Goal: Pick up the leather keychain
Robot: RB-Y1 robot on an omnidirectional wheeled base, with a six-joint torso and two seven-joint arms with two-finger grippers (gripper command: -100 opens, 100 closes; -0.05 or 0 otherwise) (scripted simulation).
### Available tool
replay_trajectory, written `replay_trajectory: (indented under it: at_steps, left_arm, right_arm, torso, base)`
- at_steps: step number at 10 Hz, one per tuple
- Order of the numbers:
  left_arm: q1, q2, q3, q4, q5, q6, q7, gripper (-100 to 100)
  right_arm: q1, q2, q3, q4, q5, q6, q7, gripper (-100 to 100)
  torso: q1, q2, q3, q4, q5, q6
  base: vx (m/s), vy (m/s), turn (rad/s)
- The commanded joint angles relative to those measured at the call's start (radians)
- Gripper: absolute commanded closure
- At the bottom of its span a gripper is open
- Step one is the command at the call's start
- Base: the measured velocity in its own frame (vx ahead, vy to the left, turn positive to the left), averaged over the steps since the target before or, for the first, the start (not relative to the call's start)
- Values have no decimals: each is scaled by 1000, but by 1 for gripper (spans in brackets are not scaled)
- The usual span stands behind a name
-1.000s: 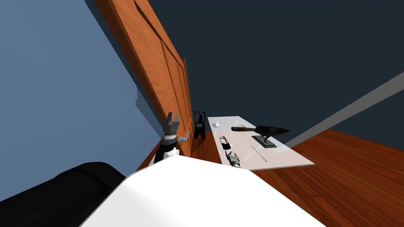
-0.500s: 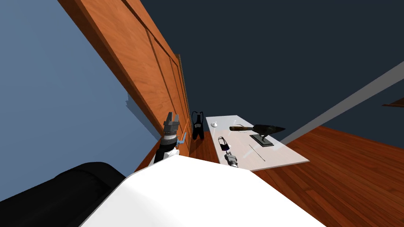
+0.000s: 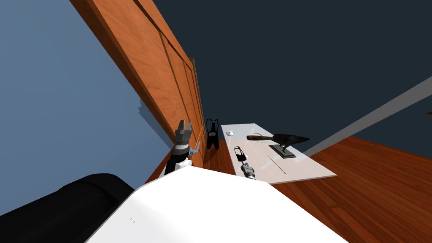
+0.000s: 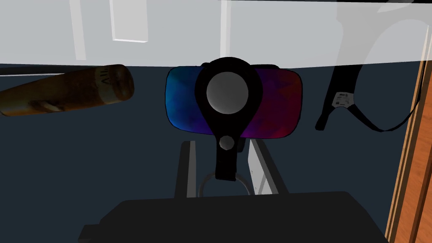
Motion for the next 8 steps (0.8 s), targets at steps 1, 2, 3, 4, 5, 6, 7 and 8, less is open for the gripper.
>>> replay_trajectory:
  at_steps: [1, 2, 3, 4, 5, 6, 7, 8]
  left_arm:
    - [0, 0, 0, 0, 0, 0, 0, 0]
    - [0, 0, 0, 0, 0, 0, 0, 0]
    - [0, 0, 0, 0, 0, 0, 0, 0]
    - [0, 0, 0, 0, 0, 0, 0, 0]
    - [0, 0, 0, 0, 0, 0, 0, 0]
    - [0, 0, 0, 0, 0, 0, 0, 0]
    - [0, 0, 0, 0, 0, 0, 0, 0]
    - [0, 0, 0, 0, 0, 0, 0, 0]
  right_arm:
    - [-25, -16, -47, 33, 12, 1, -23, 100]
    - [-44, -28, -78, 59, 20, -4, -37, 100]
    - [-44, -28, -83, 58, 20, -4, -37, 100]
    - [-44, -28, -83, 59, 20, -4, -37, 100]
    - [-63, -41, -118, 86, 28, -9, -52, 100]
    - [-82, -53, -150, 113, 36, -14, -66, 100]
    - [-101, -66, -184, 140, 44, -19, -81, 100]
    - [-120, -78, -214, 167, 52, -23, -95, 100]
  torso:
    - [0, 0, 0, 0, 0, 0]
    - [2, 1, 1, 0, -1, -2]
    - [2, 3, 1, 0, -1, -2]
    - [0, 2, 1, 0, -1, 0]
    - [-2, -2, -1, -1, -1, 0]
    - [-2, -4, -2, -1, -1, -1]
    - [-1, -4, -3, -1, -2, -3]
    - [0, -2, -2, -1, -2, -3]
  base:
    - [-127, 60, 310]
    - [-155, 65, 321]
    - [-110, 37, 83]
    - [-37, 14, -44]
    - [-39, 21, 173]
    - [-80, 57, 321]
    - [-123, 75, 347]
    - [-139, 70, 264]
